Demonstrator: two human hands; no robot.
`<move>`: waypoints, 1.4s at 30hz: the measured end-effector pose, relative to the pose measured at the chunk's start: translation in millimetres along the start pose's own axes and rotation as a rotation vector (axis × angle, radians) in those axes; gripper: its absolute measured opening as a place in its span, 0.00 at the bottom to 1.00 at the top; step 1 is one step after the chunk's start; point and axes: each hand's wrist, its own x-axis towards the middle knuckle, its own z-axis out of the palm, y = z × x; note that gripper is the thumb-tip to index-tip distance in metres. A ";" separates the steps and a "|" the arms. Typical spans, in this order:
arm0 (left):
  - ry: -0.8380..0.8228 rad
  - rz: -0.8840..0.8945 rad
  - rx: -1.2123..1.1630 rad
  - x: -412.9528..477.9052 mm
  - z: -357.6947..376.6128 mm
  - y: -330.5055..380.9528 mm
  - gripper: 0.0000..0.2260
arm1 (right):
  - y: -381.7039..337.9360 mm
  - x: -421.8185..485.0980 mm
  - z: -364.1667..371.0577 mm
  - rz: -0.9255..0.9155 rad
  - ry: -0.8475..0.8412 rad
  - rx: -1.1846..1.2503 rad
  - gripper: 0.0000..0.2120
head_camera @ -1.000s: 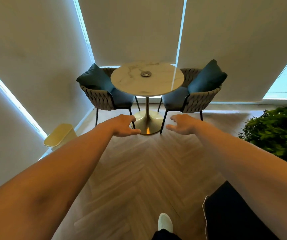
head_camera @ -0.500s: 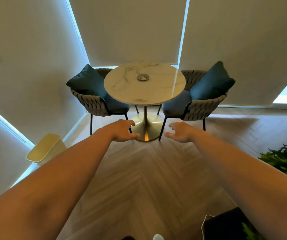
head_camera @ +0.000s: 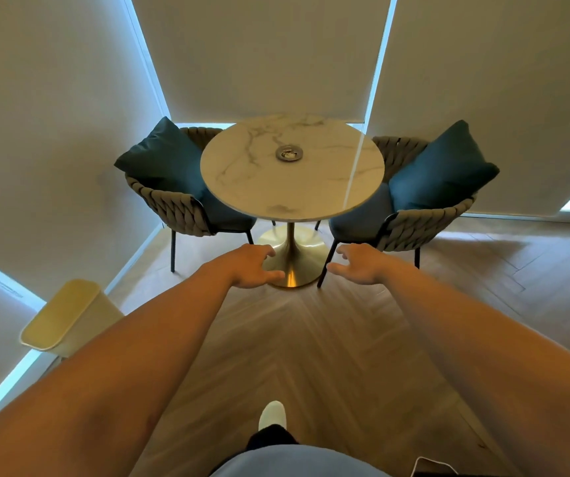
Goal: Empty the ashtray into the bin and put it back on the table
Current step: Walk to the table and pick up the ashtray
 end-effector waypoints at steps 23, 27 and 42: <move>-0.100 0.041 -0.042 180.0 -95.9 -92.6 0.30 | -14.8 209.4 -54.7 0.042 -0.124 0.086 0.37; -0.136 0.005 -0.064 214.2 -109.6 -91.2 0.32 | -1.1 241.7 -70.9 0.043 -0.148 0.083 0.37; -0.106 -0.047 -0.019 344.6 -162.2 -59.7 0.31 | 65.3 351.9 -143.4 0.017 -0.151 0.036 0.36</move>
